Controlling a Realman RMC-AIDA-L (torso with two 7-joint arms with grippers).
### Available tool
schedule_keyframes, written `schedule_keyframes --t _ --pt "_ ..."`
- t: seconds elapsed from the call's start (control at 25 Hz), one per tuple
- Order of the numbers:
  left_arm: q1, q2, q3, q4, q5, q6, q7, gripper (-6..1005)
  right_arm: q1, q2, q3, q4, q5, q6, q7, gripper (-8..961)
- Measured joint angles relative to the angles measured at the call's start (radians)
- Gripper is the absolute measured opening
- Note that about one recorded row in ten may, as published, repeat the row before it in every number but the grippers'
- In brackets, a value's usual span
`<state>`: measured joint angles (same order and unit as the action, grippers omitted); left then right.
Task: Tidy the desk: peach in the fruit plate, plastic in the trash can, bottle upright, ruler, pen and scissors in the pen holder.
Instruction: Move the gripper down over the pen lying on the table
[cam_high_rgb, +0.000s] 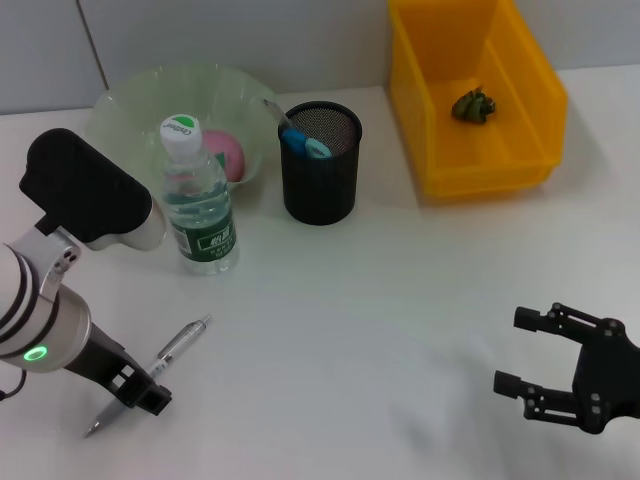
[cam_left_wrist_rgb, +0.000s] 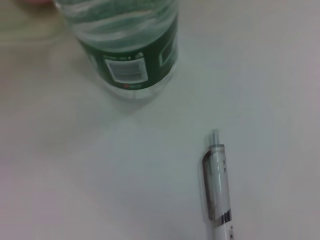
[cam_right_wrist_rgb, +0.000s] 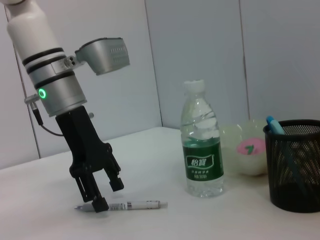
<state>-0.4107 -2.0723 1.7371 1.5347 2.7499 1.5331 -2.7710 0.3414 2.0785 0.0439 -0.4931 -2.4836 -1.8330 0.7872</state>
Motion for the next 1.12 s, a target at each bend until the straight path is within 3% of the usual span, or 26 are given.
schedule_keyframes --t 0.76,1.12 --pt "-0.063 -0.002 -0.002 -0.086 -0.008 0.013 -0.019 704 0.001 0.001 -0.004 0.016 0.002 0.015 -0.003 820" --pt "-0.094 -0.002 -0.002 -0.13 -0.009 0.023 -0.031 597 -0.001 0.002 -0.004 0.016 0.002 0.018 -0.003 820"
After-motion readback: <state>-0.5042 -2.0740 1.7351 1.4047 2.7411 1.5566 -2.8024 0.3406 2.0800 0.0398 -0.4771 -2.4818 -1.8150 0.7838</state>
